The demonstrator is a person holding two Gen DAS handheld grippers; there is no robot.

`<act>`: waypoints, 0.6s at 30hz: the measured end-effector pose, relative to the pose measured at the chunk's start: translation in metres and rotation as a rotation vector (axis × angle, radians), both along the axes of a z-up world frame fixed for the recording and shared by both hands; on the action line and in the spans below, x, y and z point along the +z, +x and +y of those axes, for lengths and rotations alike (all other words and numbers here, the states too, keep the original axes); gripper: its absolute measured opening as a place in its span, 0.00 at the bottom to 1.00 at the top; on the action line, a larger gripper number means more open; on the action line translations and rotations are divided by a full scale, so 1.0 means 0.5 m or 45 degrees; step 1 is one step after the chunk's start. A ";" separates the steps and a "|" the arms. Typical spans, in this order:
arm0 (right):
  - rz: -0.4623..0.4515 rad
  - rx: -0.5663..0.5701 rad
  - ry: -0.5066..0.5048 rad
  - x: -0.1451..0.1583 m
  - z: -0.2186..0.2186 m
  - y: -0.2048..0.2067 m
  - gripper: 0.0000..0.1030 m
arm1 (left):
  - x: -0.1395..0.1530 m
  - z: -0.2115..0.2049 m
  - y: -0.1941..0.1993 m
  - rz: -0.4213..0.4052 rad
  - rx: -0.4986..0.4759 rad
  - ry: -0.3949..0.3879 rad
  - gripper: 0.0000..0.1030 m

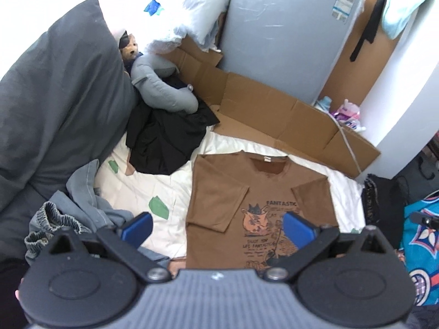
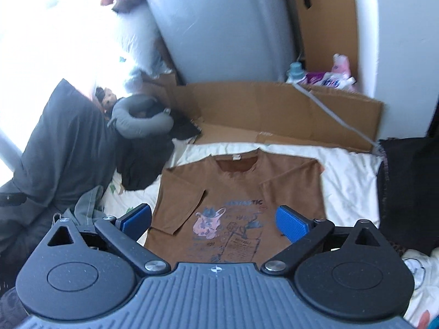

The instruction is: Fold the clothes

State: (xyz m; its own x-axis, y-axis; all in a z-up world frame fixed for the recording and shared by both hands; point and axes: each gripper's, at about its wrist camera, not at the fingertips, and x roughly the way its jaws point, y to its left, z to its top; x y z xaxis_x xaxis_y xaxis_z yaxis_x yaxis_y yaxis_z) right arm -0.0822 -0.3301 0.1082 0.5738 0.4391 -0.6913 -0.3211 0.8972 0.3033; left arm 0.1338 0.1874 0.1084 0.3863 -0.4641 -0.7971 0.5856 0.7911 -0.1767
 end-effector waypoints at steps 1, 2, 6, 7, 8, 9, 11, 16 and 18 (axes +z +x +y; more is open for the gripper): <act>-0.011 -0.014 -0.002 0.012 -0.012 -0.007 0.99 | 0.007 0.004 -0.005 -0.004 -0.001 -0.002 0.99; -0.019 -0.026 -0.002 0.022 -0.024 -0.014 0.99 | 0.013 0.007 -0.010 -0.009 -0.001 -0.004 0.99; -0.046 -0.071 0.014 0.058 -0.069 -0.042 0.99 | 0.033 0.019 -0.027 -0.019 0.003 -0.016 0.99; -0.050 -0.085 0.021 0.066 -0.080 -0.050 0.99 | 0.036 0.021 -0.030 -0.019 0.003 -0.021 0.99; -0.053 -0.099 0.034 0.073 -0.091 -0.057 0.99 | 0.039 0.023 -0.032 -0.019 0.003 -0.025 0.99; -0.059 -0.111 0.047 0.079 -0.099 -0.065 0.99 | 0.040 0.024 -0.035 -0.019 0.007 -0.030 0.99; -0.073 -0.132 0.068 0.091 -0.116 -0.081 0.99 | 0.044 0.028 -0.040 -0.017 0.021 -0.056 0.99; -0.102 -0.168 0.060 0.113 -0.137 -0.119 0.99 | 0.054 0.029 -0.058 -0.033 0.016 -0.113 0.99; -0.117 -0.191 0.062 0.119 -0.145 -0.133 0.99 | 0.056 0.028 -0.068 -0.042 -0.001 -0.125 0.99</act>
State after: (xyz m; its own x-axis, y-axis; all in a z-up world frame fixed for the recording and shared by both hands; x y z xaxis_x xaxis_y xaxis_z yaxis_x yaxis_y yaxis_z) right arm -0.1488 -0.4025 0.1679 0.6950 0.3755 -0.6132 -0.2132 0.9221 0.3230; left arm 0.1000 0.2014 0.1366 0.4111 -0.5397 -0.7347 0.5933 0.7703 -0.2339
